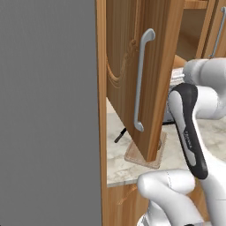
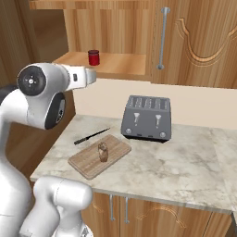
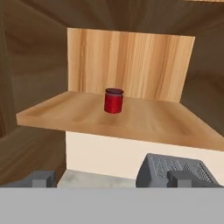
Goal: Pick the bread, place it on the cutting board, pick the jam, place it on the counter, and close the cabinet.
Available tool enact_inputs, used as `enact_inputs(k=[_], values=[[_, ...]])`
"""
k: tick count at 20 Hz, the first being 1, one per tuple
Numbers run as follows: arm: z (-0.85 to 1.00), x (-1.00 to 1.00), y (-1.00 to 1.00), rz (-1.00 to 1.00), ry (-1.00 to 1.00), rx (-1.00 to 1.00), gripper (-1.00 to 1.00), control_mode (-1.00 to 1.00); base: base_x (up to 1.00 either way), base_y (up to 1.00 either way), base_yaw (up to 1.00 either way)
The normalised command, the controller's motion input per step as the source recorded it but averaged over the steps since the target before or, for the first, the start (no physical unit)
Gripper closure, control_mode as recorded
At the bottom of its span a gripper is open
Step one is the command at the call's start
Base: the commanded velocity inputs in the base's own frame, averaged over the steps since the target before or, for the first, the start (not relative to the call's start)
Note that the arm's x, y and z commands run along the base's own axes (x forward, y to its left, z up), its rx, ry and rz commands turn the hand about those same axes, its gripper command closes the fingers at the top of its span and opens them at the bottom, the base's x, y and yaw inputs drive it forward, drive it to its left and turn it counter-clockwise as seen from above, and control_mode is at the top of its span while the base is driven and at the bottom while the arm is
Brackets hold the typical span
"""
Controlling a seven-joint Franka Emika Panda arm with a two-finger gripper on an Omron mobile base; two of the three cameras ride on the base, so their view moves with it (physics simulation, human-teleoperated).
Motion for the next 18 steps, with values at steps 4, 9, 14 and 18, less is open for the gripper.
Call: enact_inputs(k=[4,9,14,18], values=[[0.26,0.36,0.00,-0.11,0.09,0.00,-1.00,-1.00,0.00,0.00,0.00],[0.07,0.34,0.00,-0.05,0.08,0.00,-1.00,-1.00,0.00,0.00,0.00],[0.00,0.29,0.00,0.00,0.00,0.00,-1.00,-1.00,0.00,0.00,0.00],[0.00,0.37,0.00,0.00,0.00,0.00,-1.00,-1.00,0.00,0.00,0.00]])
